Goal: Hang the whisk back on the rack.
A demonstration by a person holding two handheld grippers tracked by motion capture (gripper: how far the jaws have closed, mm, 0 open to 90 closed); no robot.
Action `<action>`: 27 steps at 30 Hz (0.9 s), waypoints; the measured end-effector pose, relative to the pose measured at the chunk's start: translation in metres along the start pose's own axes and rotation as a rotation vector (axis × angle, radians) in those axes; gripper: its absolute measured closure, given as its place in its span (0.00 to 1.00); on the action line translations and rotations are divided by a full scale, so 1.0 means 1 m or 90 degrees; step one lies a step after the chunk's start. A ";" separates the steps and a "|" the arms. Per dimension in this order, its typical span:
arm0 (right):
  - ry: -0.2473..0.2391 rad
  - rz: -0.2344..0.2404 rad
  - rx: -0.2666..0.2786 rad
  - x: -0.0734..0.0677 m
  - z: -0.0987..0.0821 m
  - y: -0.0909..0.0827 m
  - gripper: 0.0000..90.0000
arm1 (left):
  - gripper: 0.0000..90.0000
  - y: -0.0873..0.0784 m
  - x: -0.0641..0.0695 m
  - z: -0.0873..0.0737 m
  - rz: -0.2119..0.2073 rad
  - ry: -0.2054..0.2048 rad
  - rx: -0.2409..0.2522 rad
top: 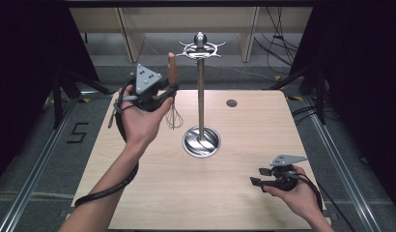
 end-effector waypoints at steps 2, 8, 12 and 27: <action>0.000 0.000 -0.001 0.000 0.000 0.000 0.51 | 0.76 0.001 -0.009 0.000 -0.018 0.000 -0.008; 0.005 0.003 -0.008 -0.001 0.000 0.001 0.51 | 0.76 0.006 -0.028 0.000 -0.064 0.008 -0.035; -0.007 0.002 -0.001 0.001 0.000 0.002 0.51 | 0.77 0.010 -0.032 0.000 -0.082 0.027 -0.047; -0.003 0.000 0.010 0.001 0.000 0.003 0.51 | 0.77 0.021 -0.031 0.008 -0.119 0.052 -0.059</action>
Point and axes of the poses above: each handheld gripper's, and its own axes: y roughly forward along the jaws, z roughly out of its top, x roughly to its right, the point moved 5 cm from there along y, roughly forward along the jaws, and after that the axes turned 4 degrees about -y, right-handed, at the moved point
